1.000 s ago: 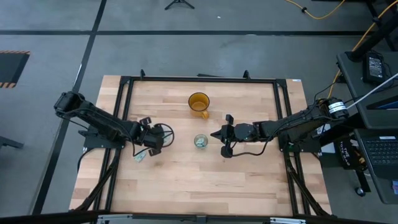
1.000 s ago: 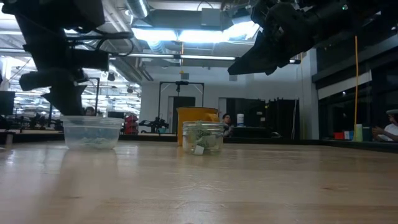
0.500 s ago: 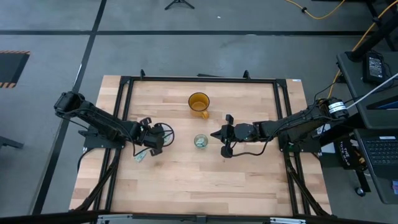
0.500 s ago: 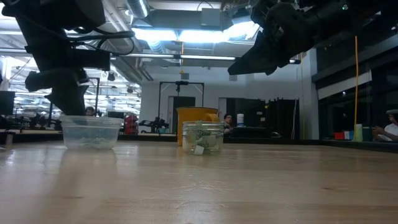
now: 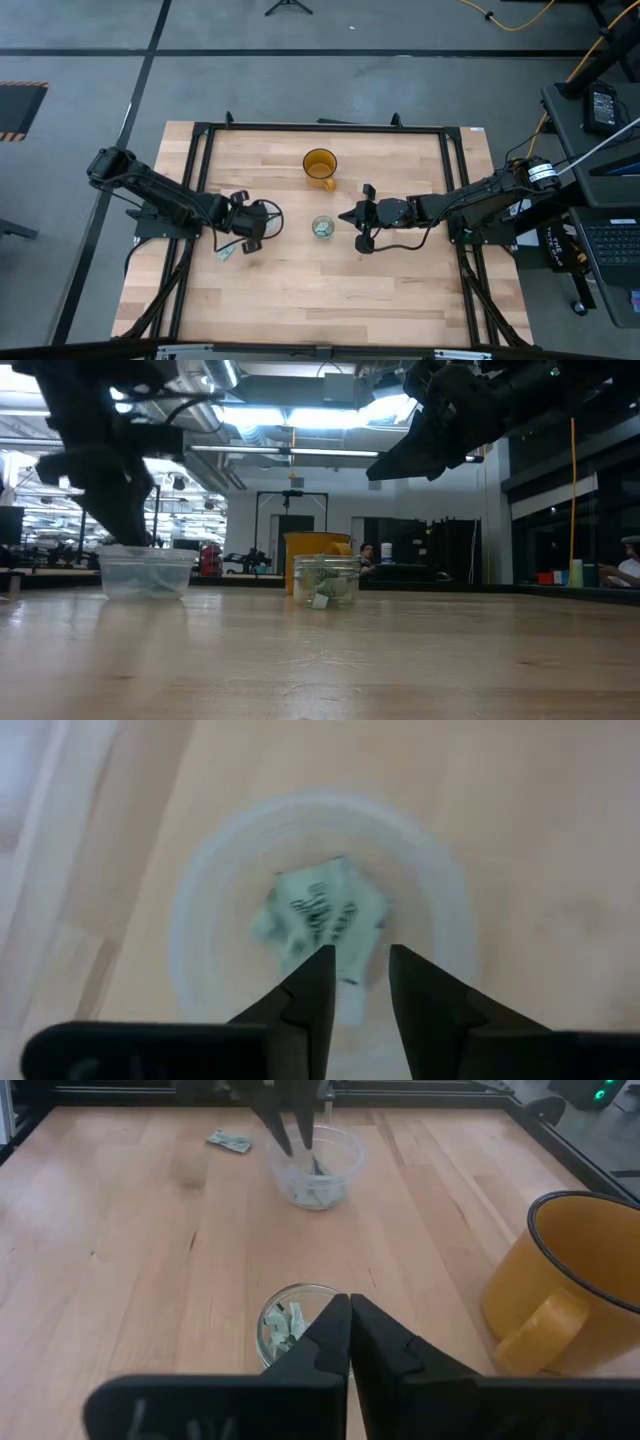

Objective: Pick and place Stevia / Truvia into bins
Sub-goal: Put the stevia packet into the plastic tupperware

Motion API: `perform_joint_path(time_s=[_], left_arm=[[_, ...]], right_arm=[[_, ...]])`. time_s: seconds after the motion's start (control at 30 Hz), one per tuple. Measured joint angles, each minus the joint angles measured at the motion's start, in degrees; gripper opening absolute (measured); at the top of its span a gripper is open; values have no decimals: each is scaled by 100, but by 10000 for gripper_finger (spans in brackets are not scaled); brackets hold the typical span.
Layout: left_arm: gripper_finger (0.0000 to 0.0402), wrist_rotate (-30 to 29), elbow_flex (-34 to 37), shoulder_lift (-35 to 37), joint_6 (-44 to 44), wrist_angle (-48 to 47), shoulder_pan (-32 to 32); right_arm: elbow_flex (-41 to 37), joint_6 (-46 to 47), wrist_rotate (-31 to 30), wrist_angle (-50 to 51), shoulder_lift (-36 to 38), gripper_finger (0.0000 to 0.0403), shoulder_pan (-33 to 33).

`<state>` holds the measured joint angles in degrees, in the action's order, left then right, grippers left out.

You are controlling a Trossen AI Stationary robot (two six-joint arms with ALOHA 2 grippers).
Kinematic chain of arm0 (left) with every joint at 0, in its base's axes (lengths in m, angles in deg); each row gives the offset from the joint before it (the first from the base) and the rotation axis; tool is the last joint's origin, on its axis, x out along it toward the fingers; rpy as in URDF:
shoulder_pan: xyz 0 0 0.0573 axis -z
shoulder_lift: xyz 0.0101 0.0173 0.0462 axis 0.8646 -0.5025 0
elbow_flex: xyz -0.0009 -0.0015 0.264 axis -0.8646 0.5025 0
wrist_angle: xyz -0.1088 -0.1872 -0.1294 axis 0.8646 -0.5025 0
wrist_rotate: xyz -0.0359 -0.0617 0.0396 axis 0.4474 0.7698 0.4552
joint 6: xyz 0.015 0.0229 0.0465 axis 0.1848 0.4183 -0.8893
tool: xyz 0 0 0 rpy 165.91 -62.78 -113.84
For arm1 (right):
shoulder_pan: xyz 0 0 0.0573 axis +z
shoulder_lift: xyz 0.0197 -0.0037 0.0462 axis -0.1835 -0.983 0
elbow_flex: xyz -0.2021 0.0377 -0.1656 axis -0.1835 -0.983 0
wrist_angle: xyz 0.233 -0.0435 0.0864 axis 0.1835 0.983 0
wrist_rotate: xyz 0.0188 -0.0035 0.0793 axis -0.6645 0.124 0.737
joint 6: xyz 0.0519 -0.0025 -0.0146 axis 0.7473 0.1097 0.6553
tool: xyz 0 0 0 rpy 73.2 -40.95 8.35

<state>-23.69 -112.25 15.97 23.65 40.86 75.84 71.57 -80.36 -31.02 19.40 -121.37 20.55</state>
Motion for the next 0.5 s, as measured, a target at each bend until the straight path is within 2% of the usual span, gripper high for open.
perform_joint_path(time_s=[0.3, 0.5], left_arm=[[87, 638, -527, 0, -580, -57, 2], [78, 1306, -567, 0, -41, -454, 194]], right_arm=[[0, 2, 0, -2, 1, 13, 0], [0, 17, 0, -2, 2, 13, 0]])
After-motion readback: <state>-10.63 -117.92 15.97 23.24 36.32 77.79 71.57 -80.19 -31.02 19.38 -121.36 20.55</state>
